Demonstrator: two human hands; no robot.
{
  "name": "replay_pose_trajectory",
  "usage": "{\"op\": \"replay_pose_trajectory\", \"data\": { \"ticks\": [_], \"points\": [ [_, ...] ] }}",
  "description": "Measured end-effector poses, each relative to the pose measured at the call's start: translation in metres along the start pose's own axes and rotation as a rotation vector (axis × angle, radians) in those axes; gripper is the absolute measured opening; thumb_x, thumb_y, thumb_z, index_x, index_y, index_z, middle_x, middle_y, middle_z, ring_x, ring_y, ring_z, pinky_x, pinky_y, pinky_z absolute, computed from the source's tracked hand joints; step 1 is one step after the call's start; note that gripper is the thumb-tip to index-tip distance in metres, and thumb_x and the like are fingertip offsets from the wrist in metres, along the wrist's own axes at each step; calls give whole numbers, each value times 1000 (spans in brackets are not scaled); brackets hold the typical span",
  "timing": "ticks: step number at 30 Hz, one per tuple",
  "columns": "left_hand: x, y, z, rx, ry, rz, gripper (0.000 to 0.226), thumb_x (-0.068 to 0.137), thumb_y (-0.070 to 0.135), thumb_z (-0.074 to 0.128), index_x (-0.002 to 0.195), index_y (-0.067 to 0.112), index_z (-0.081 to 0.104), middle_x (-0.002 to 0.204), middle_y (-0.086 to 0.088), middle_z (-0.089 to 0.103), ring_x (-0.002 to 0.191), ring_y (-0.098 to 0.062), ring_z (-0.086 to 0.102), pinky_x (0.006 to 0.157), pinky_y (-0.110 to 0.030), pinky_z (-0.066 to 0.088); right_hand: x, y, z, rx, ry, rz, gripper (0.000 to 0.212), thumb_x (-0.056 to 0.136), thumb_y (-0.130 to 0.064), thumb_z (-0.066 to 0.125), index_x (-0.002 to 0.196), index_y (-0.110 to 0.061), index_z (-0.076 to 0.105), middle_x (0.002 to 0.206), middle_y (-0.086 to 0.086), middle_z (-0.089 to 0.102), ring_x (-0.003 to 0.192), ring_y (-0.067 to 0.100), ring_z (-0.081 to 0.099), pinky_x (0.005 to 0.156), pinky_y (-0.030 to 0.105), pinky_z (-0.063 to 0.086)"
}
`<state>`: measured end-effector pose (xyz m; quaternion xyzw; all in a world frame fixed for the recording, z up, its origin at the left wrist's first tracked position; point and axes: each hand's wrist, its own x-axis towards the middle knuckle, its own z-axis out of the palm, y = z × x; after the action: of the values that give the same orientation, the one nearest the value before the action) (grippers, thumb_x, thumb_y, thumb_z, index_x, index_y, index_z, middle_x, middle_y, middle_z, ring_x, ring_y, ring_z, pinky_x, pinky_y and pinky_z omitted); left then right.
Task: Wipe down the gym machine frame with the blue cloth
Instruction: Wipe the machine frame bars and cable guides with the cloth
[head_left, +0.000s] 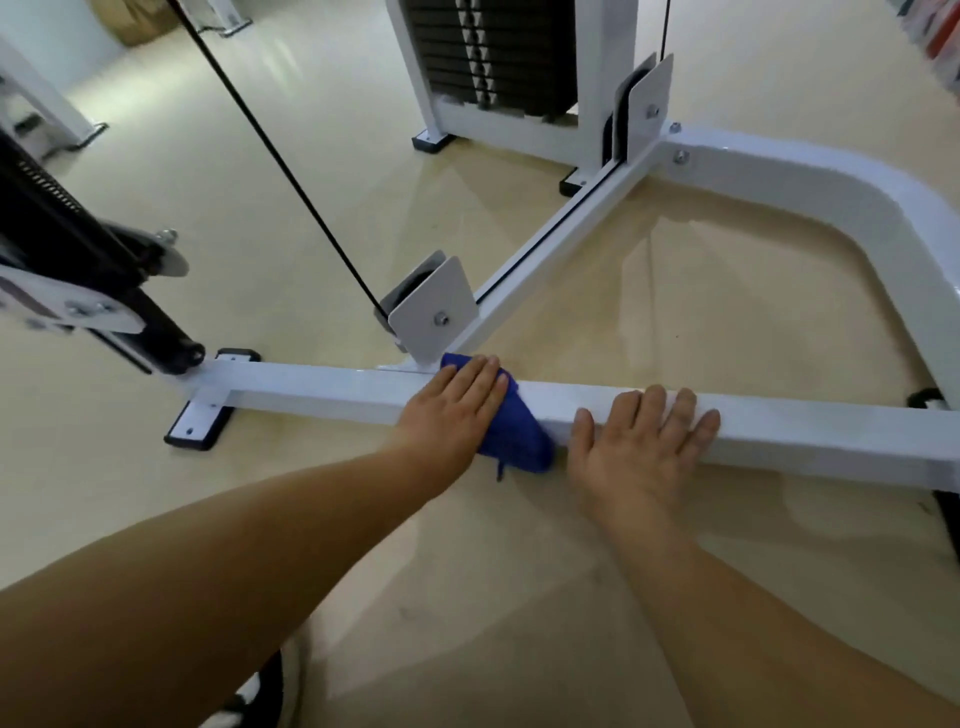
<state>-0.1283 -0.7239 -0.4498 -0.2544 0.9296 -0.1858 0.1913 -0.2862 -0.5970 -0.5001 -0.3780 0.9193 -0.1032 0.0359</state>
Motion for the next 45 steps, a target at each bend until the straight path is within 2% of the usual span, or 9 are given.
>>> {"op": "replay_pose_trajectory", "data": {
  "ticks": [2,5,12,16,20,25,33,41,45],
  "points": [
    [-12,-17,6,27,18,9,78,101,20,48,161,8,-1,169,-16,4,153,-37,12,126,-47,12,1,4,-6,-47,-42,-27,61,101,-52,36,130,-2,54,138,20,48,139,49,30,119,67,10],
    [-2,-9,7,10,94,25,80,93,29,64,157,5,21,151,-13,32,125,-34,40,111,-45,35,5,6,-9,-85,-75,-21,62,102,-54,26,135,-8,50,141,16,45,141,46,27,119,66,8],
    [25,15,22,-275,294,48,70,103,37,48,161,16,15,153,-9,31,131,-30,38,116,-41,32,2,1,-11,-106,-24,-7,54,102,-51,34,127,-8,55,131,16,51,136,45,34,118,65,16],
    [8,-14,55,-335,465,175,81,84,26,78,154,19,37,141,-7,47,117,-27,49,100,-39,47,4,-19,-14,-68,38,10,48,100,-46,42,123,-6,56,126,18,53,128,41,43,117,63,24],
    [-19,-73,95,-366,542,217,78,76,14,82,147,19,50,134,-7,52,113,-29,50,90,-40,54,7,-62,-17,50,-6,-256,55,99,-48,30,122,-10,62,113,10,58,108,33,52,100,47,45],
    [-43,-145,140,-367,542,85,80,69,11,87,142,15,57,129,-9,55,109,-32,53,88,-42,56,4,-113,-8,21,-44,-206,55,99,-55,26,103,-21,70,98,3,54,99,30,50,95,45,43],
    [-6,-103,127,-448,635,129,56,86,39,72,138,20,61,125,-7,61,104,-32,55,95,-42,53,-7,-133,4,89,102,-43,43,86,-62,62,93,-20,66,99,2,46,99,27,44,92,44,44],
    [-32,-163,173,-495,675,-44,56,92,46,47,140,21,60,127,-9,60,111,-34,51,93,-42,52,-5,-133,20,-14,198,-85,43,90,-60,59,93,-18,65,88,3,45,85,28,41,86,44,43],
    [-12,-116,147,-480,680,24,55,82,36,72,134,19,64,121,-8,64,103,-30,44,94,-38,48,-4,-130,26,-79,179,-101,50,92,-64,42,94,-18,61,88,4,47,84,29,42,85,44,40]
  ]
}}
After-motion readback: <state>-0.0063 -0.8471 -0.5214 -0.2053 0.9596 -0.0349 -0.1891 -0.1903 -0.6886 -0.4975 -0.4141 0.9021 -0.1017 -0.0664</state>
